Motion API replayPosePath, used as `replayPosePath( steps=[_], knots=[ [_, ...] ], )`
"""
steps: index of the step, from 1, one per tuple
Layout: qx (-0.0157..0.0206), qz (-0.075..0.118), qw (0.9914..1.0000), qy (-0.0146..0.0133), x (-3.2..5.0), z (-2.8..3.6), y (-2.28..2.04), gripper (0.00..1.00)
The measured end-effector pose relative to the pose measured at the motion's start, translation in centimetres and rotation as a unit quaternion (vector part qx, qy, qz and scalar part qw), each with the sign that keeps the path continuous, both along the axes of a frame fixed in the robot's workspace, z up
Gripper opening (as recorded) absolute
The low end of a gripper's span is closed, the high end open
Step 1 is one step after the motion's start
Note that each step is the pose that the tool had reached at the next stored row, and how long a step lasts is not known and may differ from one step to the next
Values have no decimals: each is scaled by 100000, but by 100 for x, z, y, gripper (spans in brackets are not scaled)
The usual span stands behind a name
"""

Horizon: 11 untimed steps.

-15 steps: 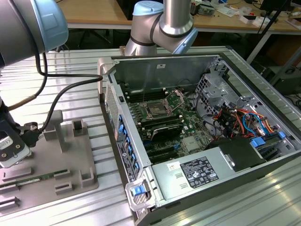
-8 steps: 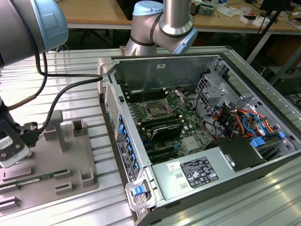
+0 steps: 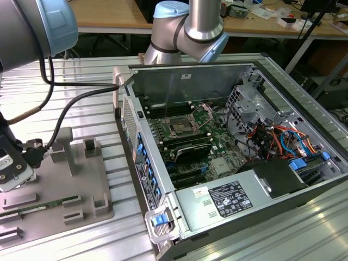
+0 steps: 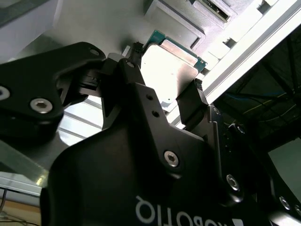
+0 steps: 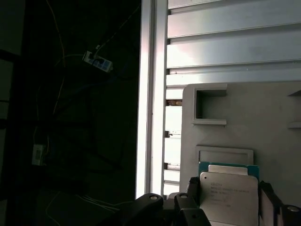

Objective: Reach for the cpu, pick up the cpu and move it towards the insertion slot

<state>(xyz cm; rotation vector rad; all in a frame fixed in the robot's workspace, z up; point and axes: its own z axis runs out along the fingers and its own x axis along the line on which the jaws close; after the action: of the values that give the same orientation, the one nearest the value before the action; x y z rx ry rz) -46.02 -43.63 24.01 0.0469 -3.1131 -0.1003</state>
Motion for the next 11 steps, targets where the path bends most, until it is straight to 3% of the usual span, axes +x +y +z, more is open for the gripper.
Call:
replayPosePath(
  steps=[11],
  knots=[
    [6,1,100000,-6,0,72,0,55]
  ],
)
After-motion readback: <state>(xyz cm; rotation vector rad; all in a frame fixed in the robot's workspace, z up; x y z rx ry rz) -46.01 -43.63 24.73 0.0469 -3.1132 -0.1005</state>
